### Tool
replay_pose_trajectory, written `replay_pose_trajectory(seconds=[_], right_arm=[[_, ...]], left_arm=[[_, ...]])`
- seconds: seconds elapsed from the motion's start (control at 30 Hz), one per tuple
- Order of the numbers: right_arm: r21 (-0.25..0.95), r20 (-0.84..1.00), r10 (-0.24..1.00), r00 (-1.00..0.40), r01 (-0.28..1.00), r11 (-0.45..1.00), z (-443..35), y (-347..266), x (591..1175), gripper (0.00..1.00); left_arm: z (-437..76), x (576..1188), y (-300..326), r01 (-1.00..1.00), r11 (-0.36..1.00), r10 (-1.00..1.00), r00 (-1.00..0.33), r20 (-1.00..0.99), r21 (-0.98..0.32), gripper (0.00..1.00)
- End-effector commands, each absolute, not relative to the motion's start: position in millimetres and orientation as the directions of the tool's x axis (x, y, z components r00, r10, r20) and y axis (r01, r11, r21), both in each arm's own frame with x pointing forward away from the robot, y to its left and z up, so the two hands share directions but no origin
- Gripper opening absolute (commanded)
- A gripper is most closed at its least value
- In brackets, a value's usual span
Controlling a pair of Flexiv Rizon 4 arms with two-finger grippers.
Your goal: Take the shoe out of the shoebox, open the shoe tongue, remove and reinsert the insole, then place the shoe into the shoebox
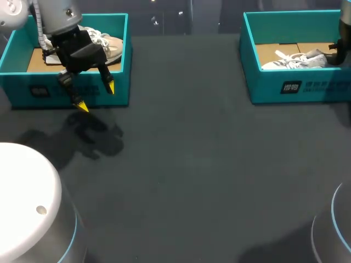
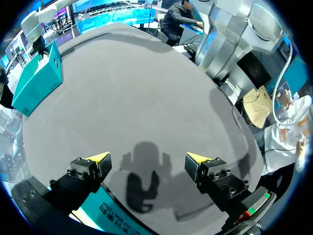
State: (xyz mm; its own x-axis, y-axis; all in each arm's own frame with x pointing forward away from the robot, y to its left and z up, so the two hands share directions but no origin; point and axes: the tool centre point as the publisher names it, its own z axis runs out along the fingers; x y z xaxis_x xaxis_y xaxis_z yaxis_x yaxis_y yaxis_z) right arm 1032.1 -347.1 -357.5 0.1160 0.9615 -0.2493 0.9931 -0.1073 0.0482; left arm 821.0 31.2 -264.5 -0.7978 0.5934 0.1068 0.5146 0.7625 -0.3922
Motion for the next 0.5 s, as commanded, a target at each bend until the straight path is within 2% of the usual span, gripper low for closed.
replay_pose_trajectory(seconds=[0.03,0.17,0.33,0.5], right_arm=[[0.054,-0.244,0.962,0.120,0.992,-0.110,-351.9,-347.0,1028.4,0.59],[0.065,-0.238,0.963,0.126,0.991,-0.114,-345.9,-346.1,1026.0,0.71],[0.093,-0.220,0.966,0.134,0.989,-0.116,-326.3,-341.3,1022.8,0.97],[0.129,-0.188,0.972,0.139,0.985,-0.116,-299.9,-332.5,1016.7,1.00]], left_arm=[[-264.3,821.0,31.5,0.516,0.763,0.594,-0.797,0.107,-0.390,1.00],[-264.3,821.0,31.5,0.516,0.763,0.594,-0.797,0.107,-0.390,1.00],[-264.3,821.0,31.5,0.516,0.763,0.594,-0.797,0.107,-0.390,1.00],[-264.3,821.0,31.5,0.516,0.763,0.594,-0.797,0.107,-0.390,1.00]])
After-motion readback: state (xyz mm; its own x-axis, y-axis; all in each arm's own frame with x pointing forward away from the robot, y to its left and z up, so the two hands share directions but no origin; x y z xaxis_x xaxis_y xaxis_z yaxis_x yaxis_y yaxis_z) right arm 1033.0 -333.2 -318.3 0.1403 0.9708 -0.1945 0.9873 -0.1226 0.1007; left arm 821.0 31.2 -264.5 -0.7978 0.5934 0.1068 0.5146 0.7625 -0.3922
